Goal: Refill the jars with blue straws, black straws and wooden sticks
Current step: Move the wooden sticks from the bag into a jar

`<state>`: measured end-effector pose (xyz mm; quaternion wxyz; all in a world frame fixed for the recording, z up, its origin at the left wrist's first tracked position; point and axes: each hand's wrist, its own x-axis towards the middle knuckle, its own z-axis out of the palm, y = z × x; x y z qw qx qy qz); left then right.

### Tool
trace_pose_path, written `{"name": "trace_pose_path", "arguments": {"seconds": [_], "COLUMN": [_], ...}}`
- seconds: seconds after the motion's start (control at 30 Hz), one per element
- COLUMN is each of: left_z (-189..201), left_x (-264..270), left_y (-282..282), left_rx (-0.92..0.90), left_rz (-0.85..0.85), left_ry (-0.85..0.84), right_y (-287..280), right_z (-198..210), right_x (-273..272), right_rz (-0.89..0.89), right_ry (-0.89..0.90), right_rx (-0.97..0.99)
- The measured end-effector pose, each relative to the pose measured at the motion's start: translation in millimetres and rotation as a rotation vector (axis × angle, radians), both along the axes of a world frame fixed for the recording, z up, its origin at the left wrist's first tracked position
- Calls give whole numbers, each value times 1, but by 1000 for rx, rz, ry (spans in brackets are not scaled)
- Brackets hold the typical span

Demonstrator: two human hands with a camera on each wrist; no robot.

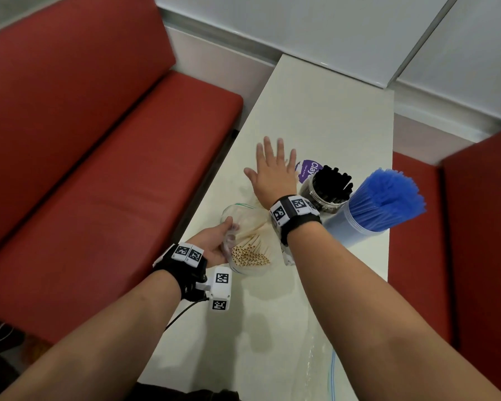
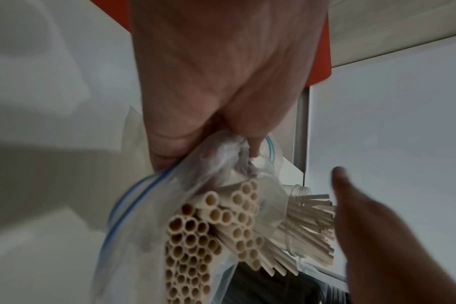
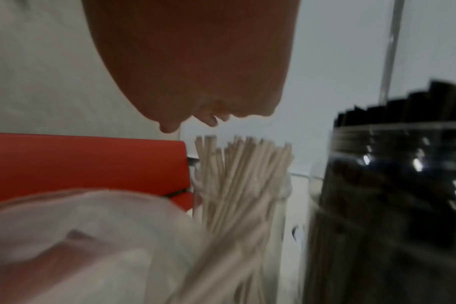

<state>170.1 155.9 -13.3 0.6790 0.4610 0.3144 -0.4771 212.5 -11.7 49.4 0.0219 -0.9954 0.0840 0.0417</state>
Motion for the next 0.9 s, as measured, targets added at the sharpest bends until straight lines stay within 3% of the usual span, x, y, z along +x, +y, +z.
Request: {"name": "trace_pose_path", "arguments": {"seconds": [0.07, 0.13, 0.2, 0.3, 0.37, 0.47, 0.57, 0.63, 0.7, 0.9], "left_z": [0, -1, -2, -3, -4, -3, 0, 4, 9, 13], "left_x": [2, 4, 5, 5, 3, 2, 2, 2, 0, -8], "left_y": [2, 3, 4, 4, 3, 0, -3, -4, -7, -7], "left_rx": [-8, -16, -18, -26, -37, -37, -60, -70, -85, -145], "left_rz": [-7, 0, -14, -15, 8, 38, 37, 28, 11, 41], "left_ry": [8, 14, 17, 27, 35, 20, 19, 13, 16, 43], "right_y": [-2, -4, -6, -6, -3, -3, -4, 0, 8, 22], "right_z": [-7, -7, 1, 11, 16, 14, 0, -11, -21, -33], "right_x": [-5, -7, -9, -21, -39, -67, -95, -111, -122, -134], "right_rz": [-60, -64, -69, -88, -146, -166, -80, -52, -80, -127], "right_ry": [139, 164, 15, -439, -558, -266, 131, 288, 314, 166], "right_rx": [9, 72, 211, 495, 748, 1017, 1000, 926, 954, 1037]}}
